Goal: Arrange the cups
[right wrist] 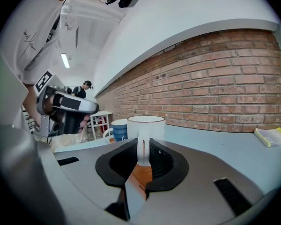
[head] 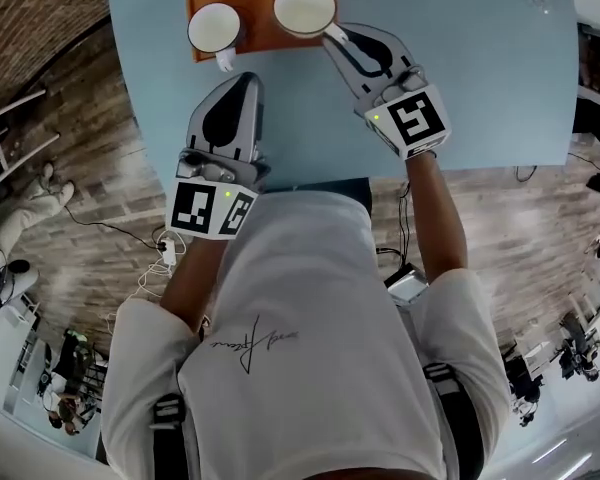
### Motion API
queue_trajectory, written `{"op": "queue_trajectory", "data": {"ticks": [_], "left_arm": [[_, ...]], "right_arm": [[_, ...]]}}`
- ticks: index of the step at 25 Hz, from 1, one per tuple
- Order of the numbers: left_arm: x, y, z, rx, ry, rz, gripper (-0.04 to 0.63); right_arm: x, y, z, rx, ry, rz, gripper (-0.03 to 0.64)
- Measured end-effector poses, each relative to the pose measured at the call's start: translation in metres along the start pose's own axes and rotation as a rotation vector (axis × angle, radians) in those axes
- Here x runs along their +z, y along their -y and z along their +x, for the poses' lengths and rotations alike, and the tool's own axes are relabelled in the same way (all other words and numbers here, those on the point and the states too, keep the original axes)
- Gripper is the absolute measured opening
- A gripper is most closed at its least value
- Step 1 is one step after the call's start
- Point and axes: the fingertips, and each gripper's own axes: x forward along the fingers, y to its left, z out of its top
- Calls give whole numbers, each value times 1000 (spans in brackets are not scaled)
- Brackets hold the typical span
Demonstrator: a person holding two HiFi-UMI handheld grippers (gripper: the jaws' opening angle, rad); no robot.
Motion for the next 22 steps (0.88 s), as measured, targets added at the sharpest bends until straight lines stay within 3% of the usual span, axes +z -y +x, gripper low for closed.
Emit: {"op": "queue_trajectory", "data": {"ticks": [14, 22], "left_arm": [[-2, -9, -30, -67, 16, -10, 8], [5, -20, -40, -75, 41, -21, 8]], "right_arm": [[-1, -10, -3, -249, 45, 129, 63], [-3, -18, 5, -366, 30, 139, 64]]}}
